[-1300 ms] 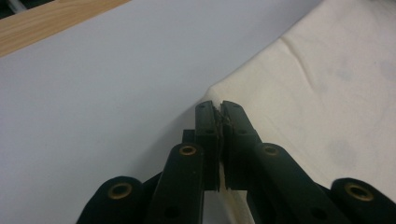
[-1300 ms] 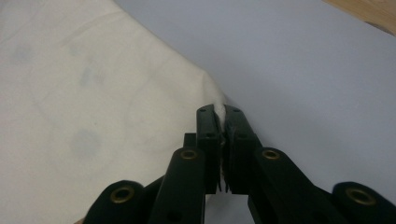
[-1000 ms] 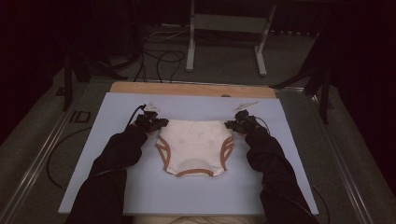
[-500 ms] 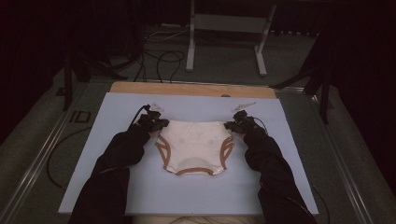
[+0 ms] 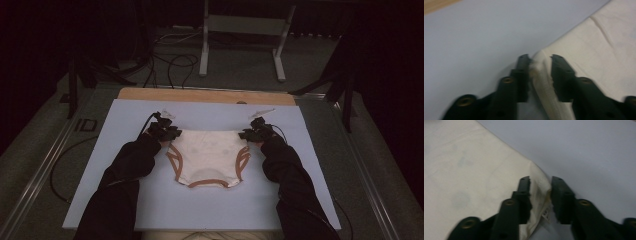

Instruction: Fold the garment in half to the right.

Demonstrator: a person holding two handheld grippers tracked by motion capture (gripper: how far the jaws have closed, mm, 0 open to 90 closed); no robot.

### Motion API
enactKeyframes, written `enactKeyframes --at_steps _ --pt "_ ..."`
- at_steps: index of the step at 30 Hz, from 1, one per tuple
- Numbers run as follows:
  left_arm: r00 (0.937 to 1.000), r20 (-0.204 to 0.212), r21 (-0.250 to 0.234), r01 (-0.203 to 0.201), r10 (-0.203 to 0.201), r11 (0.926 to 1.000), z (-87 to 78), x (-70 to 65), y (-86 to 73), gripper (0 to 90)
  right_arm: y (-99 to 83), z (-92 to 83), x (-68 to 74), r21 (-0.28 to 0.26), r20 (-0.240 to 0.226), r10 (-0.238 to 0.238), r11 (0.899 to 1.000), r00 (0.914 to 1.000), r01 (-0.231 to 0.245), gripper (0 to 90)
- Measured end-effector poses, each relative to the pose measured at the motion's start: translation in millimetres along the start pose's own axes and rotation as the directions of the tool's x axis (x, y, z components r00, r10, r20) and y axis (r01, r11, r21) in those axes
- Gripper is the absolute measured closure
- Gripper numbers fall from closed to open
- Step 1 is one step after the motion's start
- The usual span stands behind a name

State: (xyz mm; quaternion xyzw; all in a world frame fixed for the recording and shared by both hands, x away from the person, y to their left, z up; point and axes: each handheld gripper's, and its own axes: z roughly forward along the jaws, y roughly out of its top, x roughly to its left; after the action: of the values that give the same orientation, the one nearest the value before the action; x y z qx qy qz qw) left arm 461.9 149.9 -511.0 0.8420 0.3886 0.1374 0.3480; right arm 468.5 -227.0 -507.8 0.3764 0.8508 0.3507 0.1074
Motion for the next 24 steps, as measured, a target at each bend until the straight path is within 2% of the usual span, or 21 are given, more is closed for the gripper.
enactKeyframes --at_steps 5,8,10,13,17,18,19,21,24 --pt "1.0000 0.004 -0.006 -0.006 0.006 1.0000 -6.7 -1.9 0.9 45.4 2.7 -4.5 2.5 -0.004 -0.008 -0.005 1.000 1.0000 0.004 48.4" --pt "0.9999 0.010 -0.015 0.002 -0.002 0.9999 -10.3 -3.1 1.3 35.7 4.8 -6.8 5.3 -0.008 -0.013 -0.009 1.000 0.9999 0.009 42.4" --pt "0.9999 0.004 -0.018 -0.009 0.010 0.9998 -13.0 -4.4 1.5 31.6 6.4 -8.6 7.0 -0.011 -0.015 -0.010 1.000 0.9998 0.010 39.5" --pt "0.9998 0.020 -0.023 -0.004 0.004 0.9997 -15.6 -4.9 1.6 26.9 7.5 -10.2 8.9 -0.018 -0.026 -0.008 1.000 0.9996 0.008 36.8" --pt "0.9982 0.060 -0.033 -0.009 0.011 0.9994 -21.5 -6.6 -0.2 20.4 9.5 -12.9 16.4 -0.017 -0.049 -0.016 1.000 0.9987 0.015 26.2" --pt "0.9982 0.060 -0.033 -0.009 0.011 0.9994 -21.5 -6.6 -0.2 15.2 9.5 -12.9 16.4 -0.017 -0.049 -0.016 1.000 0.9987 0.015 26.2" --pt "0.9973 0.071 -0.031 -0.014 0.017 0.9994 -25.0 -7.4 -1.4 14.5 9.9 -13.3 19.9 -0.016 -0.059 -0.028 1.000 0.9979 0.027 21.3" --pt "0.9974 0.071 -0.032 -0.015 0.017 0.9994 -26.6 -8.1 -2.1 12.8 10.8 -13.4 23.4 -0.012 -0.073 -0.032 0.999 0.9968 0.031 17.5" --pt "0.9925 0.117 -0.032 -0.032 0.036 0.9990 -34.6 -11.9 -5.3 3.3 13.2 -14.4 27.9 -0.012 -0.095 -0.032 0.999 0.9950 0.031 12.9"
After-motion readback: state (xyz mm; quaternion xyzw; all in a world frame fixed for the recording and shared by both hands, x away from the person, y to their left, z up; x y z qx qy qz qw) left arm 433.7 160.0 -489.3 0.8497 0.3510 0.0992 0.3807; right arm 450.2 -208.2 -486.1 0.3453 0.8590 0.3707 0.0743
